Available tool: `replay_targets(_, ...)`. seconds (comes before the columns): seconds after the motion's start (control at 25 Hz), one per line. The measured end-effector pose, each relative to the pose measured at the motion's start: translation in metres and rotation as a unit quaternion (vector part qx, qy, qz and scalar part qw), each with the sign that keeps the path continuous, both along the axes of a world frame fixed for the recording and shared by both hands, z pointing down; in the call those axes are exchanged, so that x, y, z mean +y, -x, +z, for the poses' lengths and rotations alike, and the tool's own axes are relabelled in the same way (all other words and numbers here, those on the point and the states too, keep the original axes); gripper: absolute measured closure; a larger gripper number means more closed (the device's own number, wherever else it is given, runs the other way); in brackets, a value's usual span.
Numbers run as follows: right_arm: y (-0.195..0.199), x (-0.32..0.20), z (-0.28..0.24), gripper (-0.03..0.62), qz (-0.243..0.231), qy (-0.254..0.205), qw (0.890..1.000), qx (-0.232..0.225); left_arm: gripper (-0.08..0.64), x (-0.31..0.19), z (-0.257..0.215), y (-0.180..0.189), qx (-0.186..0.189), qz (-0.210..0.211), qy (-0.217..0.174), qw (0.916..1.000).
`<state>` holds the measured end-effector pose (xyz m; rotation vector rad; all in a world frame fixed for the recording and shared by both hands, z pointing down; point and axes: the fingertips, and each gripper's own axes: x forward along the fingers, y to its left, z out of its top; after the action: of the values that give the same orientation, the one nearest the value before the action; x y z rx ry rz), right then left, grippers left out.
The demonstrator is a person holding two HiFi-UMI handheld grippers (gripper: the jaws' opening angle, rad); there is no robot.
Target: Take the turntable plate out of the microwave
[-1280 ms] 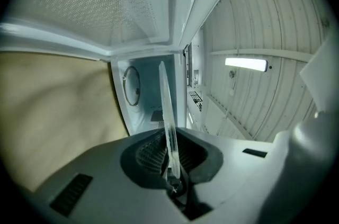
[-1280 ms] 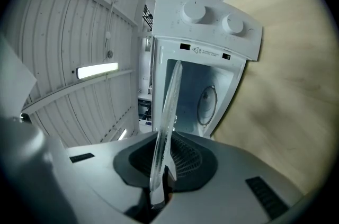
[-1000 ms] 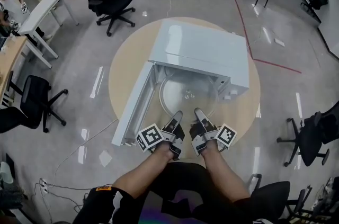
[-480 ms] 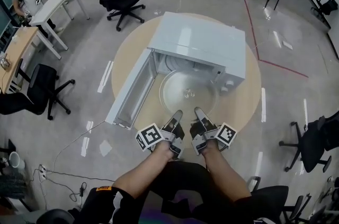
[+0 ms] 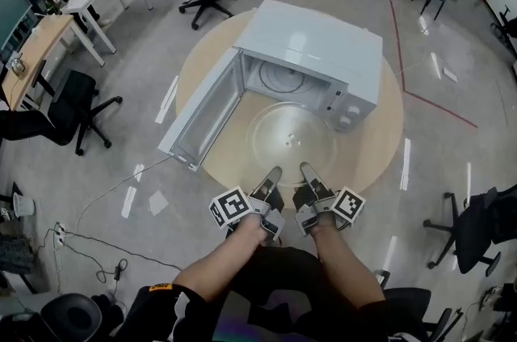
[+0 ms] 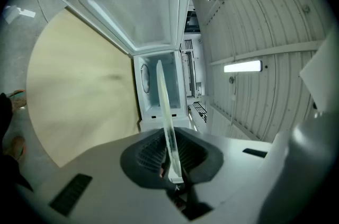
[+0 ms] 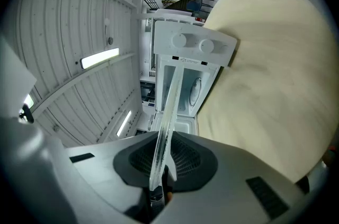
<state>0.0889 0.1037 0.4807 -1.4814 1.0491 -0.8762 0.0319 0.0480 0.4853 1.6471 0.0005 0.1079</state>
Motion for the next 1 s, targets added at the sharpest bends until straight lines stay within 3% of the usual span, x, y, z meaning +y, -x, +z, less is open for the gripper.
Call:
replay_targets(0.4, 0.011, 0.027, 0.033, 0.551, -0.011, 0.025, 1.0, -0.01, 0.486, 0.028, 0.033, 0.013, -0.016, -0.018, 0.023, 0.9995)
replay_targets(1.0, 0.01, 0.039, 0.105, 0.549, -0.009, 0.069, 0.995, -0.068, 0.486, 0.036, 0.092, 0.012, -0.078, -0.018, 0.043, 0.9959)
